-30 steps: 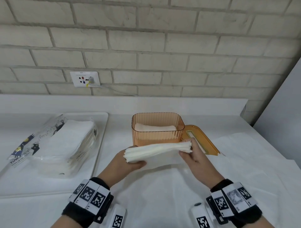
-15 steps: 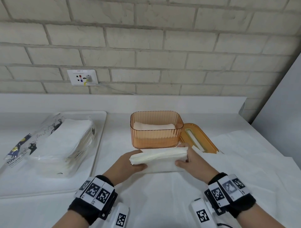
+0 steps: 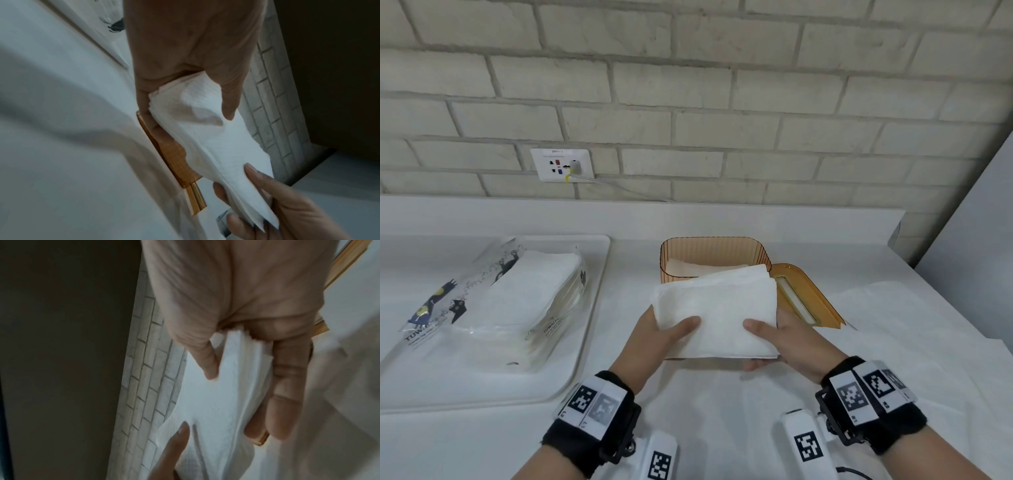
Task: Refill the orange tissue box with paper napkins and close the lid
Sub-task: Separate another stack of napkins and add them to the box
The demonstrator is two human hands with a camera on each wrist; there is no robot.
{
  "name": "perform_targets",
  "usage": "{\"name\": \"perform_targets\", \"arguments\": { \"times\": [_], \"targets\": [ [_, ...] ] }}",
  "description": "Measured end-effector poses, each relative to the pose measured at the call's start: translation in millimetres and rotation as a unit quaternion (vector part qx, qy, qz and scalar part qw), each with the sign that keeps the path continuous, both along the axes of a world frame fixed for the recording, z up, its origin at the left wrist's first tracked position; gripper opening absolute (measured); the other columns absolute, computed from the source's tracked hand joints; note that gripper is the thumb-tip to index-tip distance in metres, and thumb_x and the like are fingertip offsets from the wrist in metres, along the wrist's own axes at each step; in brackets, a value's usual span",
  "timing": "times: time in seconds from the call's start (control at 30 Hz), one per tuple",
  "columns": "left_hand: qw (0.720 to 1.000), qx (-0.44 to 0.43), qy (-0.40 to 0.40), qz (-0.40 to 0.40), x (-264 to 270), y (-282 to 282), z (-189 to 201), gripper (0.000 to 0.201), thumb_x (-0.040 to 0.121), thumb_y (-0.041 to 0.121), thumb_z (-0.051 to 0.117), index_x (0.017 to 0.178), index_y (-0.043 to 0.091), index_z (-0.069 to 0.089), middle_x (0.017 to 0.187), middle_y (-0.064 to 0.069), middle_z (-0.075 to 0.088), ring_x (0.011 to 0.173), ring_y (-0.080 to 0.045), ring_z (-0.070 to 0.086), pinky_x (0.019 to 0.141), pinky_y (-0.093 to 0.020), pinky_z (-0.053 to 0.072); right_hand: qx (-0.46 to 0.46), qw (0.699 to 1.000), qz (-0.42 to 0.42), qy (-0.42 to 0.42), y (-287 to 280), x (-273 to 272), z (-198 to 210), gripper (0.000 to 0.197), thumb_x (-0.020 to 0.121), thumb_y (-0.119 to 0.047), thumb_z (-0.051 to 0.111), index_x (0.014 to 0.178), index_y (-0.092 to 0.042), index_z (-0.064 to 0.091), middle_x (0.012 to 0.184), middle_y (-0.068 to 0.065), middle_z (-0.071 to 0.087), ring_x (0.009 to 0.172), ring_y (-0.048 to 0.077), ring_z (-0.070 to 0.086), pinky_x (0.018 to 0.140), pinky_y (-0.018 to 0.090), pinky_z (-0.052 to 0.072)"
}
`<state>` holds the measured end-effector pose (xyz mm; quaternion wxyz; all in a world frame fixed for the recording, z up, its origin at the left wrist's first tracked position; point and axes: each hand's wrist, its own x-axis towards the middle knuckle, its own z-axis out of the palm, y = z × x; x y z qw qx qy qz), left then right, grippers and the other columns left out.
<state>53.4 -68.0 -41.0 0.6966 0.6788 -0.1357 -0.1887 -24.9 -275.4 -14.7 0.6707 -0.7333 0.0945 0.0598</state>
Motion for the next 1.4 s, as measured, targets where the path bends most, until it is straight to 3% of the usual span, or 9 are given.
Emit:
{"name": "perform_targets", "arguments": {
  "times": [0.3, 0.43, 0.7, 0.87, 0.97, 1.07, 1.17, 1.27, 1.4],
  "targets": [
    [0.983, -0.085, 0.152, -0.059, -3, 9, 9, 0.042, 0.075, 0.026, 0.07, 0.116, 0.02, 0.06, 0.105, -0.004, 0.072, 0.095, -0.025, 0.07, 0.065, -0.043, 0.06, 0.017, 0.999, -0.025, -0.029, -6, -3, 17, 0.03, 0.088, -0.015, 0.061, 0.114, -0.027, 0.053, 0.114, -0.002, 0.067, 0.101, 0.02, 0.066, 0.071, 0.036, 0.056],
    [0.999, -0.014, 0.029, -0.028, -1, 11, 5, 0.033, 0.08, 0.031, 0.073, 0.11, 0.024, 0.063, 0.1, 0.006, 0.074, 0.093, -0.013, 0.07, 0.065, -0.026, 0.056, -0.073, 0.995, -0.044, -0.046, -8, -2, 12, 0.029, 0.083, -0.015, 0.067, 0.104, -0.032, 0.056, 0.108, -0.011, 0.068, 0.102, 0.006, 0.064, 0.093, 0.029, 0.049],
    [0.991, 0.093, -0.087, -0.038, 0, 13, 0, 0.018, 0.089, 0.017, 0.065, 0.104, 0.027, 0.064, 0.095, 0.01, 0.074, 0.089, -0.007, 0.07, 0.073, -0.019, 0.052, -0.195, 0.977, -0.057, -0.063, -10, -2, -7, 0.052, 0.08, -0.011, 0.071, 0.113, -0.037, 0.04, 0.115, -0.012, 0.054, 0.102, 0.001, 0.053, 0.079, 0.011, 0.042],
    [0.958, 0.126, -0.251, -0.053, 0, -6, 37, 0.019, 0.086, 0.018, 0.068, 0.096, 0.034, 0.066, 0.086, 0.013, 0.07, 0.081, -0.004, 0.064, 0.074, -0.019, 0.049, -0.424, 0.885, 0.001, -0.193, -2, 7, 17, 0.045, 0.082, -0.025, 0.069, 0.122, -0.033, 0.05, 0.119, -0.019, 0.049, 0.114, 0.0, 0.04, 0.1, 0.025, 0.028],
    [0.957, 0.061, -0.283, -0.016, -1, -14, 58, 0.017, 0.082, 0.021, 0.074, 0.092, 0.032, 0.066, 0.084, 0.008, 0.068, 0.075, -0.006, 0.061, 0.065, -0.018, 0.046, -0.327, 0.929, 0.0, -0.175, 0, 12, 28, 0.025, 0.09, -0.02, 0.06, 0.115, -0.022, 0.058, 0.105, -0.01, 0.063, 0.098, 0.003, 0.056, 0.085, 0.02, 0.043],
    [0.977, -0.073, -0.194, 0.058, 1, -13, 56, 0.049, 0.069, 0.034, 0.083, 0.11, 0.032, 0.057, 0.096, 0.003, 0.062, 0.076, -0.002, 0.06, 0.057, -0.015, 0.048, -0.155, 0.977, -0.043, -0.14, -2, 9, 28, 0.024, 0.09, -0.019, 0.058, 0.113, -0.024, 0.057, 0.108, -0.008, 0.067, 0.102, 0.007, 0.063, 0.085, 0.021, 0.05],
    [0.991, -0.085, -0.101, -0.006, -2, -18, 40, 0.072, 0.058, 0.047, 0.078, 0.122, 0.041, 0.044, 0.112, 0.0, 0.06, 0.096, -0.01, 0.065, 0.073, -0.024, 0.055, -0.018, 0.989, -0.066, -0.128, 2, 5, 25, 0.037, 0.083, -0.024, 0.062, 0.119, -0.016, 0.055, 0.113, 0.001, 0.069, 0.105, 0.016, 0.065, 0.091, 0.035, 0.052],
    [0.994, -0.04, -0.08, -0.067, -10, -29, 28, 0.06, 0.074, 0.038, 0.078, 0.127, 0.033, 0.05, 0.118, 0.006, 0.066, 0.107, -0.012, 0.065, 0.086, -0.029, 0.055, 0.07, 0.988, -0.056, -0.127, 8, 4, 21, 0.044, 0.076, -0.027, 0.063, 0.118, -0.018, 0.054, 0.113, 0.002, 0.069, 0.105, 0.019, 0.065, 0.09, 0.038, 0.052],
    [0.996, 0.006, -0.081, -0.042, -11, -35, 17, 0.023, 0.085, 0.021, 0.068, 0.108, 0.023, 0.065, 0.101, 0.007, 0.073, 0.091, -0.008, 0.07, 0.073, -0.021, 0.056, 0.034, 0.996, -0.044, -0.065, 7, -1, 2, 0.047, 0.081, -0.022, 0.07, 0.123, -0.024, 0.05, 0.115, -0.003, 0.068, 0.107, 0.014, 0.064, 0.095, 0.036, 0.05]
  ]
}}
